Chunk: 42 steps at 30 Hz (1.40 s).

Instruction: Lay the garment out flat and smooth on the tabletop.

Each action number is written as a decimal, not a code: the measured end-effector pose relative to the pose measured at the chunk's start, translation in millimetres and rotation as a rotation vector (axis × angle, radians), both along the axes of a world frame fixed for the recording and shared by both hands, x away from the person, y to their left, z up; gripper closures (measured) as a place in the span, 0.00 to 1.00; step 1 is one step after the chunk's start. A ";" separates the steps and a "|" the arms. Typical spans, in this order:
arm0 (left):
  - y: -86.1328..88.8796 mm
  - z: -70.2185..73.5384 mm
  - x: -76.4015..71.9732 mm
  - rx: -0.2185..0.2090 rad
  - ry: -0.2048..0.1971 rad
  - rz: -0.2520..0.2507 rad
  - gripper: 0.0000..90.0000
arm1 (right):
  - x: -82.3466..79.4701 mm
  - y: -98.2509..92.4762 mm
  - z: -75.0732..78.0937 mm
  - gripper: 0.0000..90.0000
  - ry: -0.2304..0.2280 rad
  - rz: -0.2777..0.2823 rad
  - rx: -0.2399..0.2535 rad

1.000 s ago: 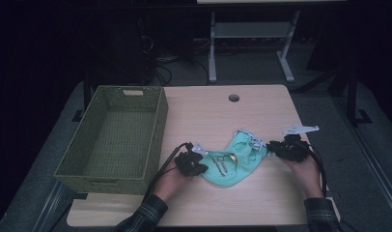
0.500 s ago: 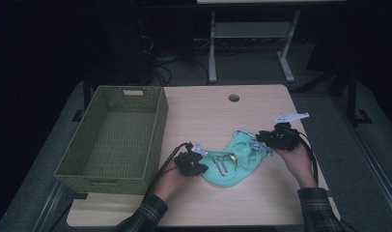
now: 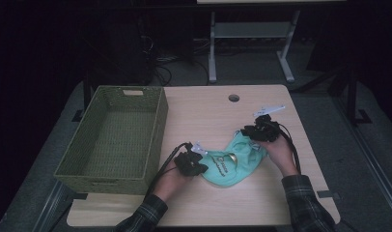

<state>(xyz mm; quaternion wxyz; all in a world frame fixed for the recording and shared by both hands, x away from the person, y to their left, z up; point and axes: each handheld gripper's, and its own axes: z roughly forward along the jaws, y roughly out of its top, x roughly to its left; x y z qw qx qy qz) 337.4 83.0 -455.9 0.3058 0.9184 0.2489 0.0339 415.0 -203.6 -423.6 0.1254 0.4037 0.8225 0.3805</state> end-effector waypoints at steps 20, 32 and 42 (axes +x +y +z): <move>-0.4 -0.5 -1.3 -0.008 0.001 0.009 0.99 | 20.7 17.4 -42.9 0.99 0.057 0.000 -0.083; -0.4 -0.4 -1.3 -0.007 0.001 0.009 0.99 | 20.3 8.7 -33.0 1.00 0.003 -0.042 -0.092; -0.6 -0.6 -1.8 -0.009 -0.002 0.012 0.99 | 26.1 -10.2 -32.4 1.00 -0.036 -0.139 -0.074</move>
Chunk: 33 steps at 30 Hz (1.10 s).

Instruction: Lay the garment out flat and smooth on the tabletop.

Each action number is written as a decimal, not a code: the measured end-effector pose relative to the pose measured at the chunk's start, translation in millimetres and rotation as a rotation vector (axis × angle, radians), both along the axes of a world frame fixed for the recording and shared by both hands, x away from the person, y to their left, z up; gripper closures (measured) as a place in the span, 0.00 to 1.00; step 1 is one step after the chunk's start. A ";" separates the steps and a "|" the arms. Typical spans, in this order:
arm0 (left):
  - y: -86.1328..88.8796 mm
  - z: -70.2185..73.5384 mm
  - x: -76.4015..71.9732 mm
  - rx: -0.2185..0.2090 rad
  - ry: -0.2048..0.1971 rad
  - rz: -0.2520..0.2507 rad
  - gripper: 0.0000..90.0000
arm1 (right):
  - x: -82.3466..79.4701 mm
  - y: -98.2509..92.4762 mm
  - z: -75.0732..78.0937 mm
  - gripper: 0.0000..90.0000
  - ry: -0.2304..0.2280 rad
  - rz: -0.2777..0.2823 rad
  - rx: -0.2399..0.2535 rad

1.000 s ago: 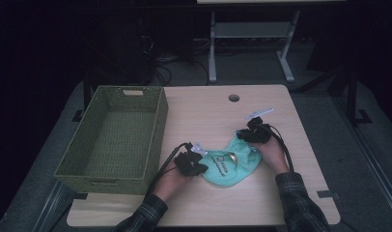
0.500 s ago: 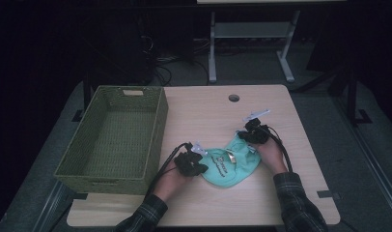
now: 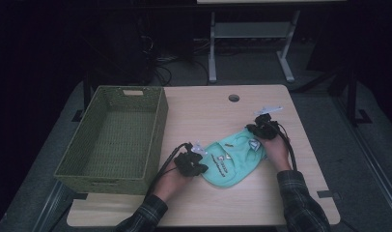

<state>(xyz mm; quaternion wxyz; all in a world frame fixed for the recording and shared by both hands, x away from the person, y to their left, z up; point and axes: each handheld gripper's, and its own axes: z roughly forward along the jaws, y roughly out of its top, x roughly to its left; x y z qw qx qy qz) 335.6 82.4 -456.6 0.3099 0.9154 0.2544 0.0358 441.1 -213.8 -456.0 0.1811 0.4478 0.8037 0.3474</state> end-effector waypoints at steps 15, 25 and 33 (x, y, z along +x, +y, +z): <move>0.1 0.0 0.2 0.001 -0.001 -0.001 0.99 | -18.9 -14.1 21.7 1.00 0.011 0.039 0.125; 0.2 0.1 0.6 0.000 0.005 0.001 0.99 | -54.1 -22.6 29.6 1.00 -0.008 0.069 0.101; -4.6 2.6 3.3 0.022 0.009 -0.004 0.96 | -83.7 -22.0 25.4 1.00 -0.006 0.109 0.096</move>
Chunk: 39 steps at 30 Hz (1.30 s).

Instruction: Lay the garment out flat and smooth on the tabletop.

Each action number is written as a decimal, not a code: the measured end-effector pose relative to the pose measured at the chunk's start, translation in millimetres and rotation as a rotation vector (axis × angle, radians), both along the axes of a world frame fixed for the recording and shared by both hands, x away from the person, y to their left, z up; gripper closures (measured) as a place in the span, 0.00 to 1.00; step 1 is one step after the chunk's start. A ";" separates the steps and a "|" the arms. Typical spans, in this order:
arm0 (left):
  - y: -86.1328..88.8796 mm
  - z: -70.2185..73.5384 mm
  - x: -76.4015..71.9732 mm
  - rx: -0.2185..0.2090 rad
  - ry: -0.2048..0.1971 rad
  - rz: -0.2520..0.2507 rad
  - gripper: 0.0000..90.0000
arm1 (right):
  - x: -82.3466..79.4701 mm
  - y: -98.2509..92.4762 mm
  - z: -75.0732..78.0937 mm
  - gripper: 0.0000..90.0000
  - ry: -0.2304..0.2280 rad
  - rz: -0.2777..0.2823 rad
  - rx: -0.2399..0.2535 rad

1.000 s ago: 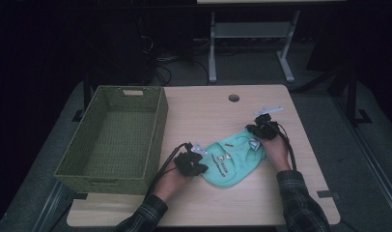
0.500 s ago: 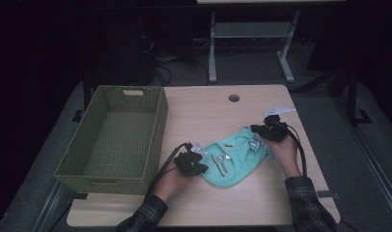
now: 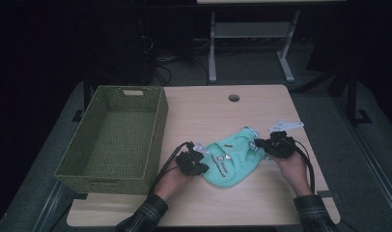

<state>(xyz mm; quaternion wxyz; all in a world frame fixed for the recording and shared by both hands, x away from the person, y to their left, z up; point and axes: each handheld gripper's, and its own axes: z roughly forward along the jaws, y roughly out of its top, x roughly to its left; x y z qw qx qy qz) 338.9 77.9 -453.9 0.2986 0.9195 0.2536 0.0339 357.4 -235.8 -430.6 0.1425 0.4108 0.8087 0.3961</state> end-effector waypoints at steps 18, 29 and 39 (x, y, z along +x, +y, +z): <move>-20.3 36.2 46.1 -0.090 -0.096 0.060 0.99 | -51.8 21.8 -22.8 1.00 0.066 0.104 0.006; -57.8 26.9 86.4 -0.072 -0.088 0.049 0.99 | -59.8 34.3 -31.7 1.00 0.083 0.143 -0.027; -70.3 -1.1 100.3 0.031 -0.056 0.018 1.00 | -58.2 37.6 -36.7 1.00 0.086 0.164 -0.087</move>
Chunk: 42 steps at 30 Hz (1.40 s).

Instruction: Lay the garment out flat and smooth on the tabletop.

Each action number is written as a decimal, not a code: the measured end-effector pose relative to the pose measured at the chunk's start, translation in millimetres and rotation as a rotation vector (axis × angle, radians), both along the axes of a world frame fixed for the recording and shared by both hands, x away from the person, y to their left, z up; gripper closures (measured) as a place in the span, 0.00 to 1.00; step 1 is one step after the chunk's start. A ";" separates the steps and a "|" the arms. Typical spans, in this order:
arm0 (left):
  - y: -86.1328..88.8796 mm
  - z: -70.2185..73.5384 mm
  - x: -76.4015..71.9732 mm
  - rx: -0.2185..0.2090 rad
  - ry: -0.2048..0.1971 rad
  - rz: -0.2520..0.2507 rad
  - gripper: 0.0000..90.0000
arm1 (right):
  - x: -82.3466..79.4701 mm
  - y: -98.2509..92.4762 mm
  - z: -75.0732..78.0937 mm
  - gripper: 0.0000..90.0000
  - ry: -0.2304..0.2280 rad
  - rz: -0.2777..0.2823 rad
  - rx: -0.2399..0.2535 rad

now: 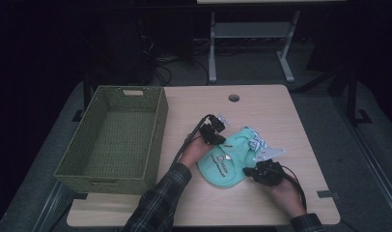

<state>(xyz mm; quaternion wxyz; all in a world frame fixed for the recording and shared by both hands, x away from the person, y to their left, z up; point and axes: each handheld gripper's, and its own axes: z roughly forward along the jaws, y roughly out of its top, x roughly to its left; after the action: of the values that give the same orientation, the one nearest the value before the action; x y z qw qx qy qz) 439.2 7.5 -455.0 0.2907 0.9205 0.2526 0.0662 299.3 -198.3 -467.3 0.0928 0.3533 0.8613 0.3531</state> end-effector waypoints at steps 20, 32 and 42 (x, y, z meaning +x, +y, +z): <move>30.5 1.9 -44.9 0.003 0.041 0.001 1.00 | 8.8 -22.6 -0.2 1.00 0.018 -0.065 0.010; 39.1 1.2 -77.0 -0.034 0.085 -0.040 0.99 | 23.2 -41.7 -0.6 1.00 0.020 -0.123 0.011; 50.5 16.0 -86.2 -0.092 0.073 -0.055 0.85 | 37.3 -44.6 20.2 0.90 -0.005 -0.127 0.043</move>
<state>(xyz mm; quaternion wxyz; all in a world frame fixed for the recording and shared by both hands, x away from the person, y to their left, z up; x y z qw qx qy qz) 353.0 58.1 -439.0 0.3248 0.9146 0.2406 0.0130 336.6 -242.8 -447.1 0.1093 0.4082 0.8292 0.3659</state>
